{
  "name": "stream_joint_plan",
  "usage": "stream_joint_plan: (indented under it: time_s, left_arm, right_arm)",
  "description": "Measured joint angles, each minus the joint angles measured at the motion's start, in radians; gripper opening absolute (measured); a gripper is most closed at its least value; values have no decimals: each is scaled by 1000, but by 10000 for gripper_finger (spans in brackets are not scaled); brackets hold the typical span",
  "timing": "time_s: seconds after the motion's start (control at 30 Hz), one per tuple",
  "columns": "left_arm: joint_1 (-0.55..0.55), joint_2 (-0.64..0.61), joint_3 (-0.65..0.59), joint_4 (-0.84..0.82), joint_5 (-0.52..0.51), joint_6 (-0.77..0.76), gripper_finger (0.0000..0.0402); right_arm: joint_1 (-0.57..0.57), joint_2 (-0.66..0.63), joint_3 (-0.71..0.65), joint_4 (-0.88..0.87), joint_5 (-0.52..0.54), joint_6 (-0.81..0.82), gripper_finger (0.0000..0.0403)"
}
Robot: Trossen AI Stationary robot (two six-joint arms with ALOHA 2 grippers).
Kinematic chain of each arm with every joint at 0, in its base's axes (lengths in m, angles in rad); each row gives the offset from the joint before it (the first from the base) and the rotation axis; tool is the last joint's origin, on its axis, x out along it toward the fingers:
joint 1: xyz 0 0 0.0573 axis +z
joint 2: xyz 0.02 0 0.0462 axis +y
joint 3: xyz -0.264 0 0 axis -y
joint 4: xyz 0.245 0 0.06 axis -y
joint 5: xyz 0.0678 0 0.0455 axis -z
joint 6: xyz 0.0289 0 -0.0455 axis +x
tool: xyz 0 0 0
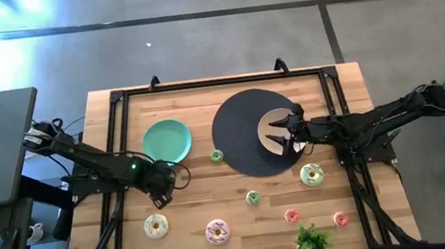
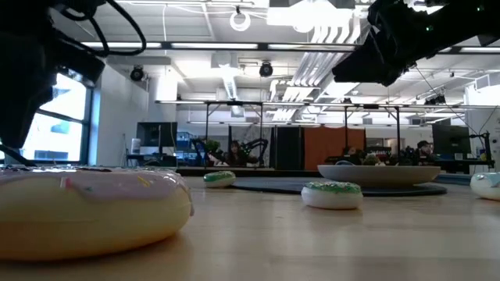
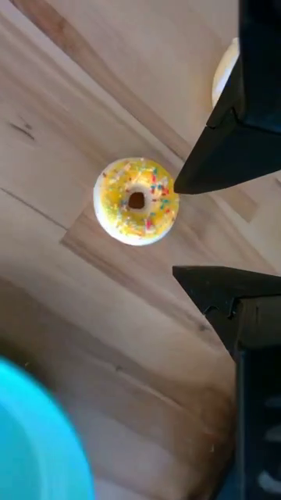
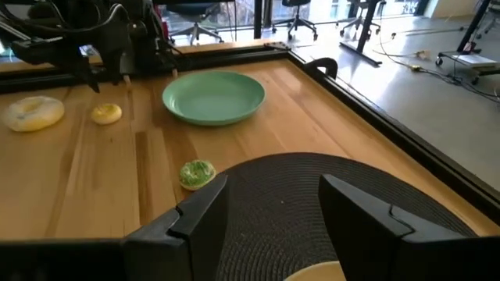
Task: Pick & Place donuts
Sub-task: Put the small yellow donut onto the blue plate
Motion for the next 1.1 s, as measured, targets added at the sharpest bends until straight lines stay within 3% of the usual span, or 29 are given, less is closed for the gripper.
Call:
stream_joint_plan:
  time_s: [0.8,0.93,1.1]
  left_arm:
    - [1,218,-5,140,21,77,154]
    - [1,226,-5,154,17,87,123]
    - [1,223,-5,174,19,80,39]
  right_arm:
    - [0,20,0,51,2,3,197]
    - [0,20,0,52,2,3,197]
    - [0,20,0,52,2,3,197]
